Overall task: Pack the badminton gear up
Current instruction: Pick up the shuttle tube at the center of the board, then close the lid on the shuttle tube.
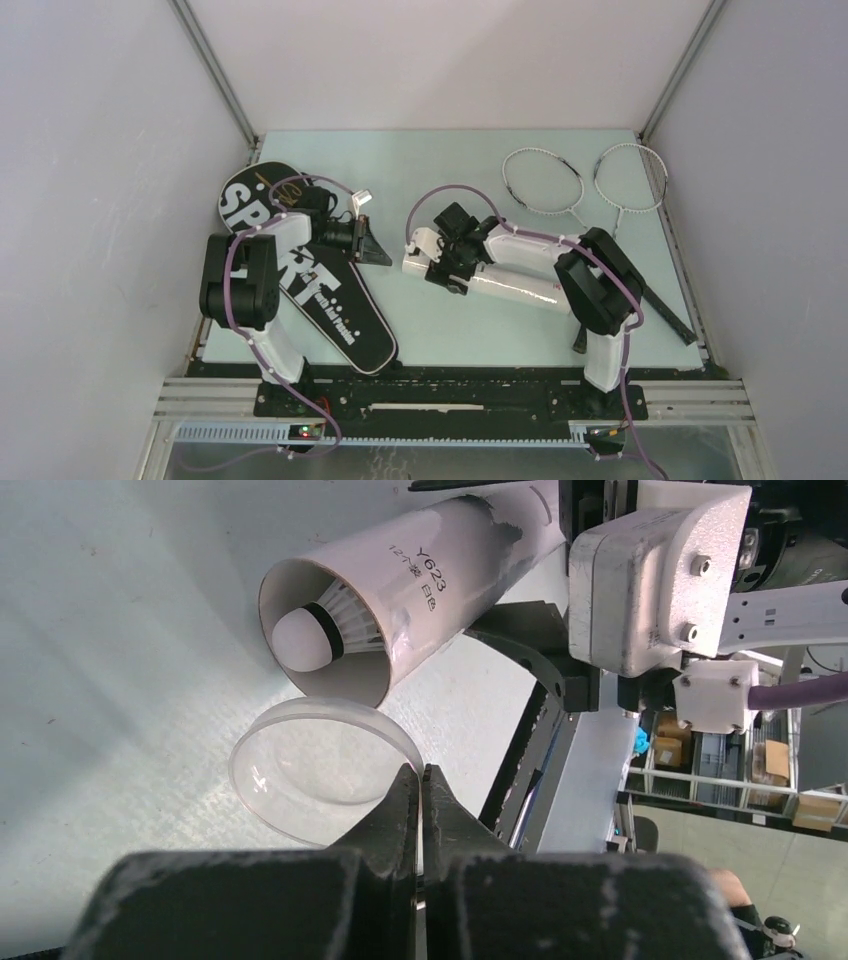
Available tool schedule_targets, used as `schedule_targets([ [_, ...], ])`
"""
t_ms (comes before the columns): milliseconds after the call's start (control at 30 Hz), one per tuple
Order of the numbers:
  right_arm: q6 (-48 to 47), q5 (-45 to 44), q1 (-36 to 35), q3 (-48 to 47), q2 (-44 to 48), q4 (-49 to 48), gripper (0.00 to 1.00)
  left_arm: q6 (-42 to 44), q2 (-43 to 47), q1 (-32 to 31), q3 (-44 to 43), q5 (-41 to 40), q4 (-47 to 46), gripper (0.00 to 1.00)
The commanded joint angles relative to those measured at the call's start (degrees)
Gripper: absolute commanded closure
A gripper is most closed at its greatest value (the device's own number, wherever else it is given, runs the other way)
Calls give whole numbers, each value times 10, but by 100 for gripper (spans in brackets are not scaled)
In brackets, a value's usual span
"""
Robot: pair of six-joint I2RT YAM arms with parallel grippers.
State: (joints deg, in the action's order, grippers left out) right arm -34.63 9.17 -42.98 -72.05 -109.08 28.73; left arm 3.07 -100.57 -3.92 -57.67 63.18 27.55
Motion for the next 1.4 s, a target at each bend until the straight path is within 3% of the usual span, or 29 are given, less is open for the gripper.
schedule_targets([
  [0, -33, -55, -13, -4, -5, -44, 20, 33, 13, 6, -2, 13, 3, 100],
  [133, -54, -34, -10, -1, 22, -45, 36, 33, 19, 11, 1, 33, 12, 100],
  [233, -75, -6, -4, 25, 72, -59, 43, 96, 2, 14, -25, 99, 89, 100],
  [300, -89, 2, -7, 40, 106, -68, 44, 209, -25, 14, -66, 137, 249, 100],
  [400, -94, 11, -9, 42, 139, -57, 48, 478, -78, 14, -167, 175, 540, 100],
  [900, -100, 32, -14, 42, 244, -6, 49, 389, 25, 6, -222, 198, 540, 100],
  [1367, -80, 69, -15, 25, 272, 11, 50, 367, 12, -10, -268, 204, 537, 100],
])
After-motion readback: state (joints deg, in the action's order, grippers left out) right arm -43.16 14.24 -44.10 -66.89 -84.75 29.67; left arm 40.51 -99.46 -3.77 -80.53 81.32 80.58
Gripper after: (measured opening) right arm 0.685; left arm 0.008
